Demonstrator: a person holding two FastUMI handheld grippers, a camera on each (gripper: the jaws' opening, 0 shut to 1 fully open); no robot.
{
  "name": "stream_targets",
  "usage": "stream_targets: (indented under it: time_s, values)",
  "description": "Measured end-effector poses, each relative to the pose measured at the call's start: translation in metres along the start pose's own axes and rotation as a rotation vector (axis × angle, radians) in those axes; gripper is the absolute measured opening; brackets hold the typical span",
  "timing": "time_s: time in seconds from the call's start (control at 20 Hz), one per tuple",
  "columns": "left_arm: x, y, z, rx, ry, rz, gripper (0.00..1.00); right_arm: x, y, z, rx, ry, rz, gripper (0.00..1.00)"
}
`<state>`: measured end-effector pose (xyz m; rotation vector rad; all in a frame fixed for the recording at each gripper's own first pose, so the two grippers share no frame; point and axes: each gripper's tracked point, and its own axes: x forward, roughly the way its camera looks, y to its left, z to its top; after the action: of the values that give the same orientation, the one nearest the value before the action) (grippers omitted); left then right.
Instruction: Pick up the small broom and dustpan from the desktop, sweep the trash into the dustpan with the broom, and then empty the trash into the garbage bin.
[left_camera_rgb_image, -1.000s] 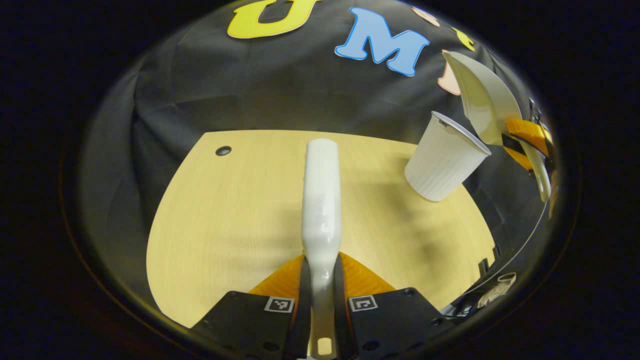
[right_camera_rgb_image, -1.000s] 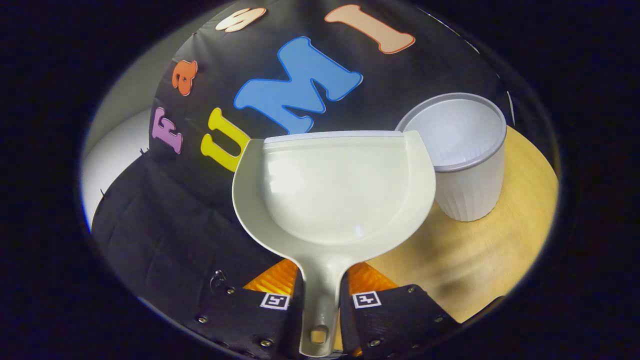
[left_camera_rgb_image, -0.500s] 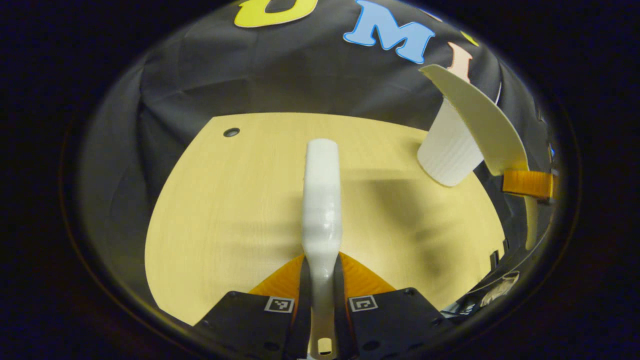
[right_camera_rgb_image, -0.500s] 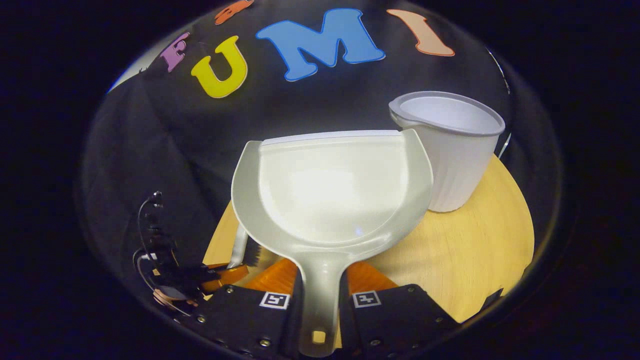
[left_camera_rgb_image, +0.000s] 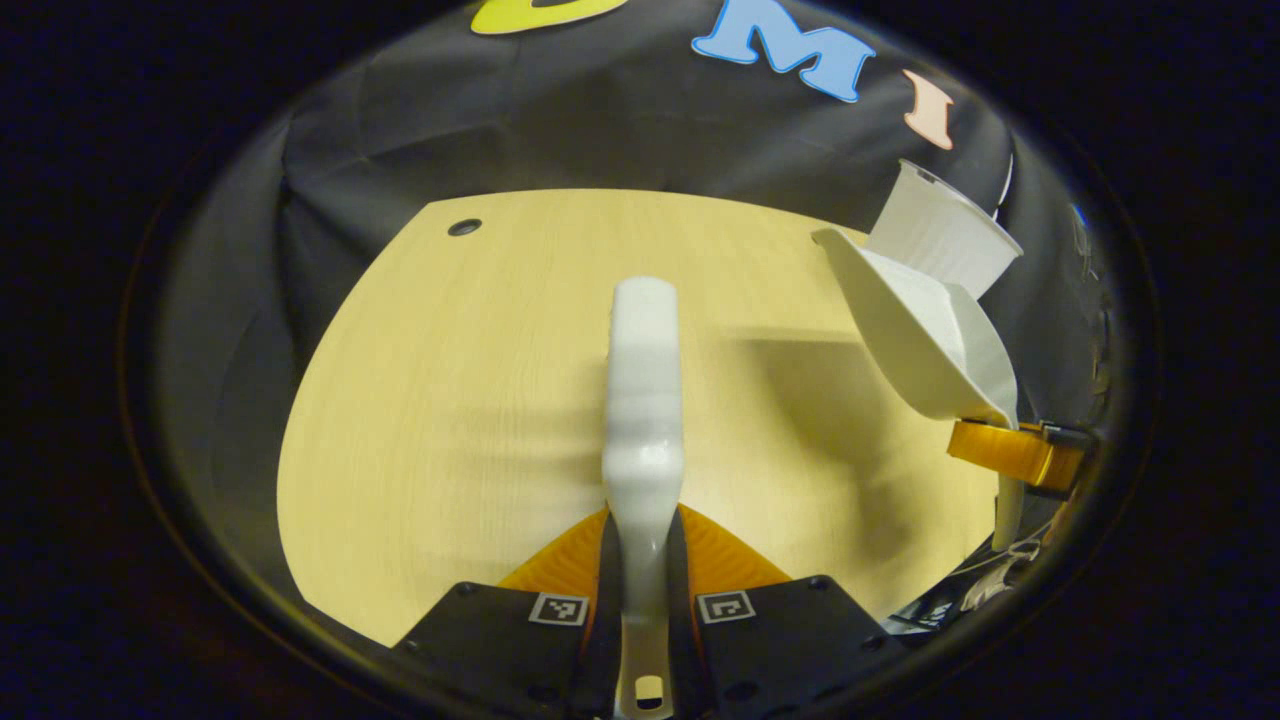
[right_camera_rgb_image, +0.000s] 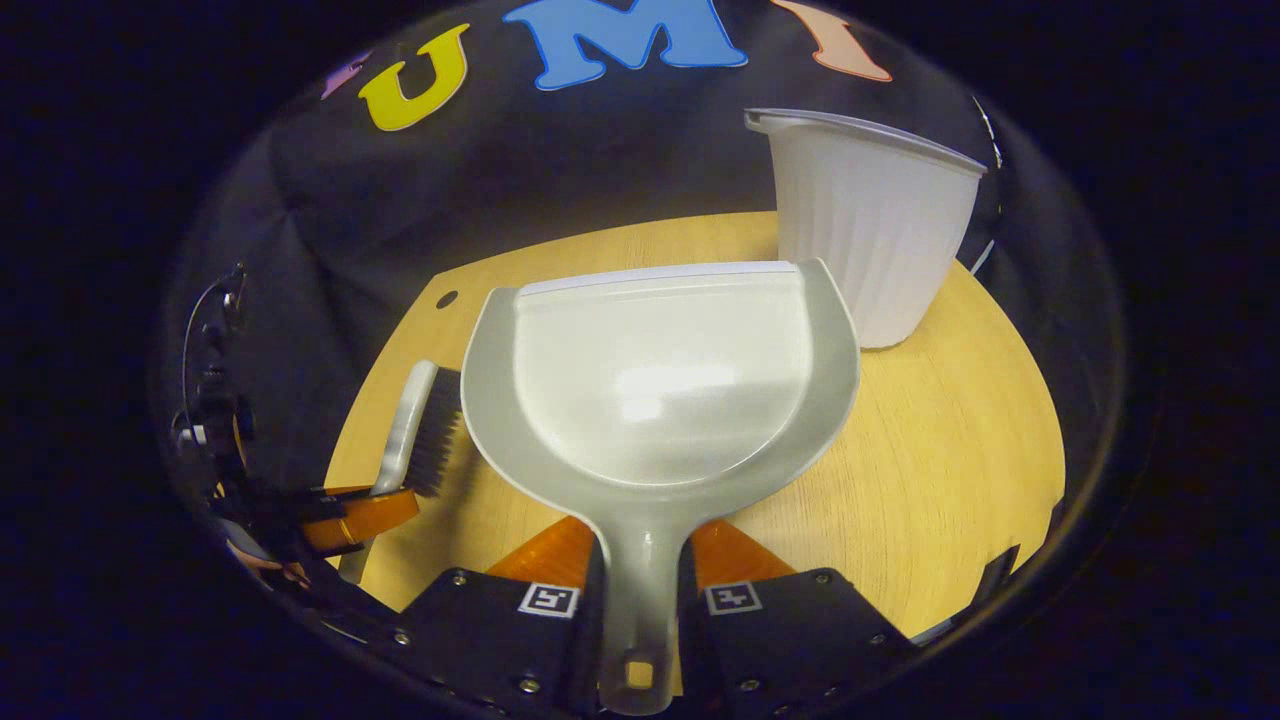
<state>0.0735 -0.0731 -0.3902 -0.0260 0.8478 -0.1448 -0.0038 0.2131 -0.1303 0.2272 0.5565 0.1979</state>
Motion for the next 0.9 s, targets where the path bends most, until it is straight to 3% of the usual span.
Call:
stream_targets:
  time_s: [0.3, 0.9]
  values:
    - [0.014, -0.006, -0.022, 0.005, 0.069, 0.045, 0.27, 0.014, -0.003, -0.029, 0.030, 0.087, -0.045, 0.31]
    - [0.008, -0.008, -0.018, -0.003, 0.111, 0.081, 0.30, 0.021, -0.006, -0.031, 0.041, 0.114, -0.085, 0.33]
